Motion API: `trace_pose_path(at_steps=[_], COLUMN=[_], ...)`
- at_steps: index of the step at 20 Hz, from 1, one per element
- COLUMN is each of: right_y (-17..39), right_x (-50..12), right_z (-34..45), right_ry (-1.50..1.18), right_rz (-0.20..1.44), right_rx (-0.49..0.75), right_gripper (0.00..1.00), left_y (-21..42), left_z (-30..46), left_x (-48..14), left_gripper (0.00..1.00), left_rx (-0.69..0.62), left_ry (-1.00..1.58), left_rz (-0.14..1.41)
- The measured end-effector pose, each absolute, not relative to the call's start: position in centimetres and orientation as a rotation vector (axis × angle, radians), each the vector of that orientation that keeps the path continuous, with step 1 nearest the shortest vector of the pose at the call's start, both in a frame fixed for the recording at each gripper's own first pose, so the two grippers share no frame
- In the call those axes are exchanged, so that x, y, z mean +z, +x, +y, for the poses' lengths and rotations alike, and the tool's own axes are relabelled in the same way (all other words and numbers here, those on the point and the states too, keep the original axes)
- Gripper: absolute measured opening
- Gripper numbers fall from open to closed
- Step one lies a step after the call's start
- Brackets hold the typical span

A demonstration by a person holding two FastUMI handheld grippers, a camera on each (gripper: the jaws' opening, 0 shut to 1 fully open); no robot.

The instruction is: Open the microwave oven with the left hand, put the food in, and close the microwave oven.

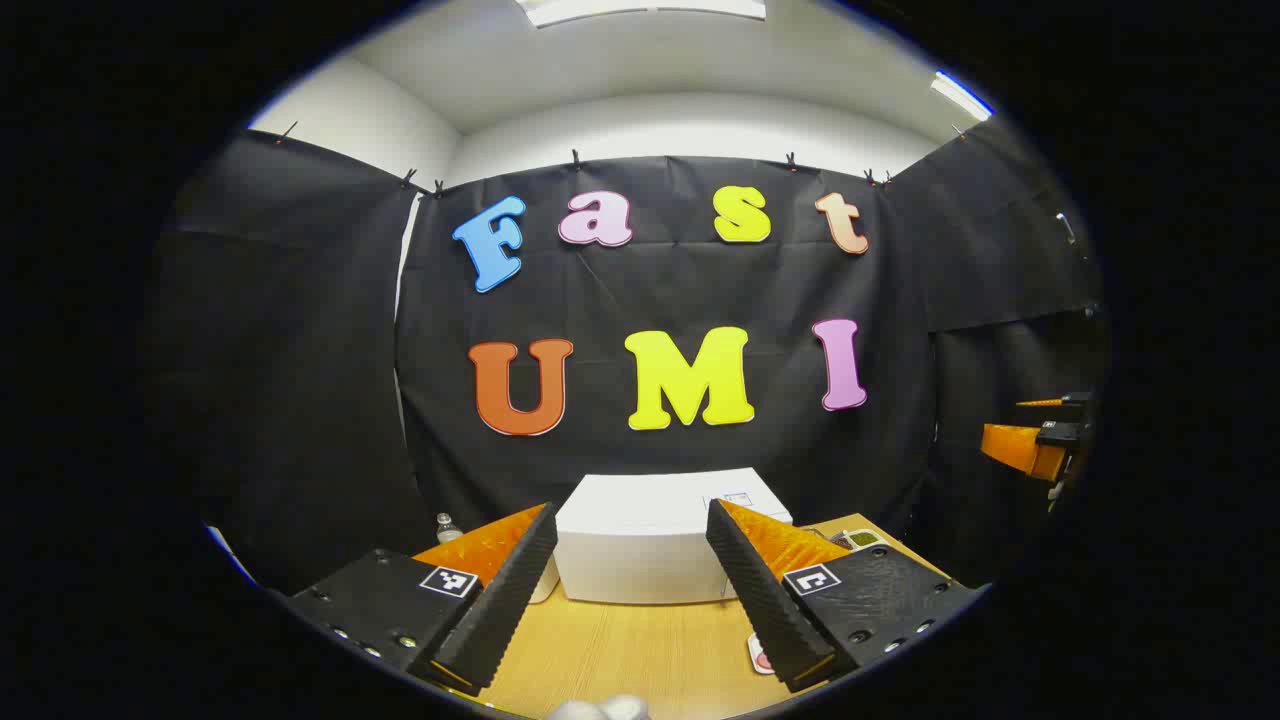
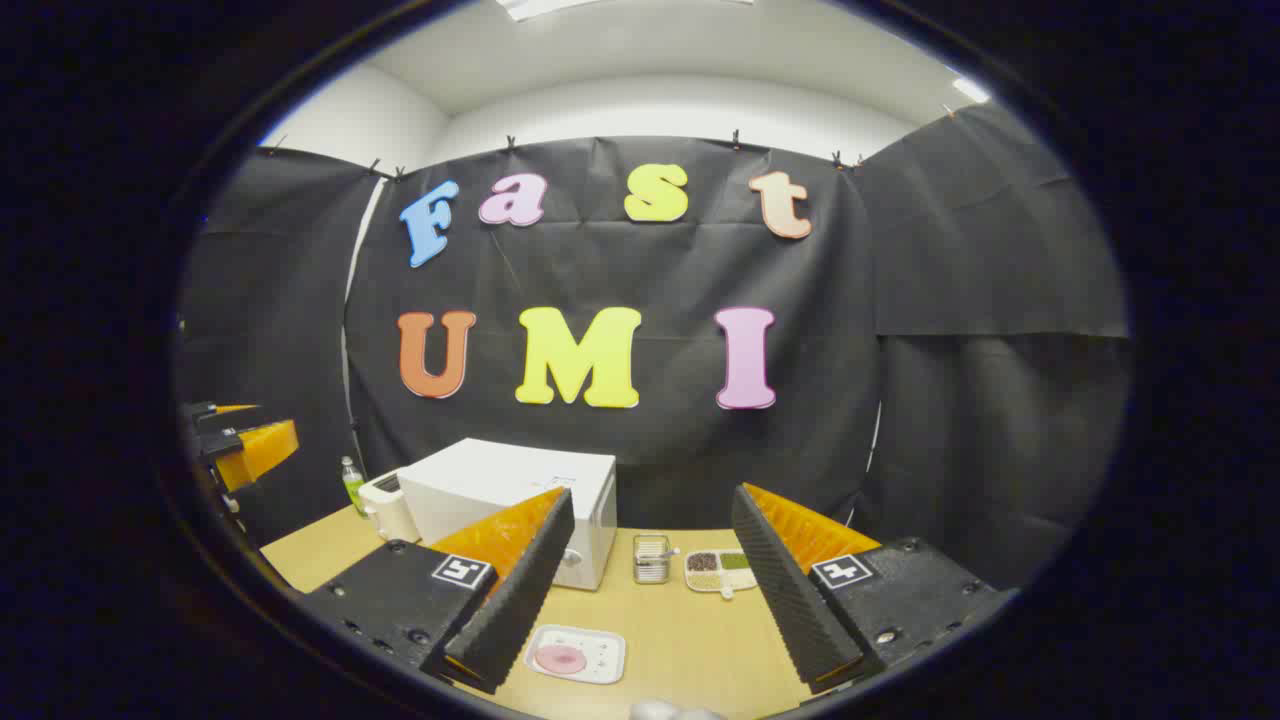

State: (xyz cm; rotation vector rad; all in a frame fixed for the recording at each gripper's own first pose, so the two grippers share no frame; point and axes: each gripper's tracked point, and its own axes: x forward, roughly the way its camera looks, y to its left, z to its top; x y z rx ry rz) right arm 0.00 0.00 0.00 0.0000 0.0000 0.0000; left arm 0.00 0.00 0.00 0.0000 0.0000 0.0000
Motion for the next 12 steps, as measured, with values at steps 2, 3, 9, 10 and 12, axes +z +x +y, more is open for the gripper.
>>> trace_pose_path(at_steps=[2, 3, 9, 10, 12], right_y=[0.07, -0.02, 0.27, 0.4, 0.57], right_x=[0.14, 0.12, -0.05, -0.08, -0.14], right_z=[0.02, 0.11, -0.16, -0.15, -0.06], right_ry=[0.004, 0.004, -0.007, -0.007, -0.01], right_rz=[0.002, 0.001, 0.006, 0.008, 0.01], right_rx=[-0.005, -0.006, -0.015, -0.014, -0.014], right_gripper=[1.0, 1.0, 0.94, 0.94, 1.0], left_y=[0.06, 0.11, 0.59, 0.73, 0.96], left_z=[-0.03, 0.04, 0.12, 0.2, 0.17], left_x=[-0.01, -0.19, -0.39, -0.53, -0.79], left_gripper=[0.95, 0.95, 0.95, 0.95, 0.95], left_rx=[-0.001, -0.003, 0.0, 0.003, 0.003], left_ry=[0.005, 0.004, 0.004, 0.005, 0.003], left_rz=[-0.001, 0.002, -0.001, 0.001, 0.003])
